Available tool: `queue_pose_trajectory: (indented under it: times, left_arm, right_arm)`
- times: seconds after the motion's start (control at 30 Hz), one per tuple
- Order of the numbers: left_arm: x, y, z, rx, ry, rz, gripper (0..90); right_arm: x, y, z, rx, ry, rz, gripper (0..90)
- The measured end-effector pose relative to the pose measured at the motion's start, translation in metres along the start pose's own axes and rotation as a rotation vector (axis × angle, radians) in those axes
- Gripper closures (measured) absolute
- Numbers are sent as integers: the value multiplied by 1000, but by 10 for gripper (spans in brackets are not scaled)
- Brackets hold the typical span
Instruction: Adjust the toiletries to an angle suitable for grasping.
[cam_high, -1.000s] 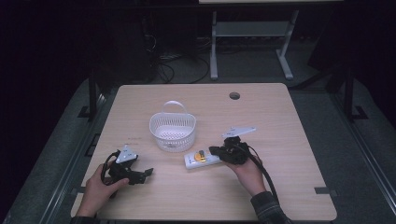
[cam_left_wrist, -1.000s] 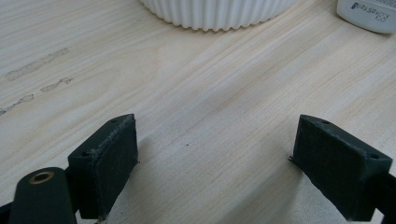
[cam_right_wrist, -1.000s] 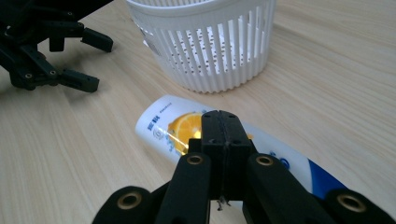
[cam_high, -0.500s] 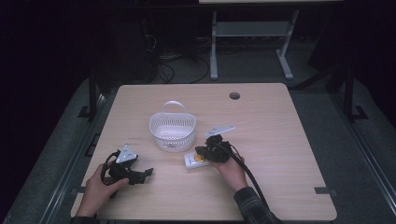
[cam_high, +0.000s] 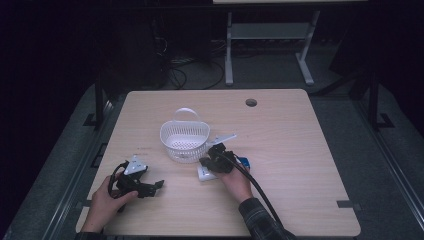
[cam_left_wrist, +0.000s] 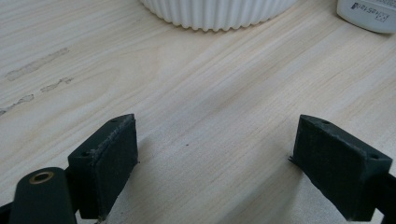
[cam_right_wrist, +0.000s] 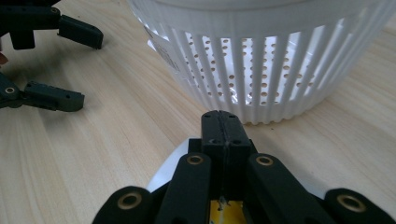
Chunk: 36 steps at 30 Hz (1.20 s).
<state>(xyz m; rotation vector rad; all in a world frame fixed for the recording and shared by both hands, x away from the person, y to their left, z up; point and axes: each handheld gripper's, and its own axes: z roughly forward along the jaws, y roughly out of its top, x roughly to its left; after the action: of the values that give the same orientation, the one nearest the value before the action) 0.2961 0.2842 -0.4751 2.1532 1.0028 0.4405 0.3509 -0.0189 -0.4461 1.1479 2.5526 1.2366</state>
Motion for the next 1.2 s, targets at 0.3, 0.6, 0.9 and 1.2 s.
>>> queue_pose_trajectory:
  times: [0.3,0.6,0.9,1.2]
  left_arm:
    - [0,0,0,0,0,0,131]
    - [0,0,0,-1,0,0,131]
    - [0,0,0,-2,0,0,131]
    - [0,0,0,-1,0,-2,131]
  right_arm:
    - [1,-1,7,27,7,15,896]
    - [6,-4,5,53,32,-10,896]
    - [10,-10,-1,66,65,-27,895]
    - [15,-15,-8,87,76,-54,895]
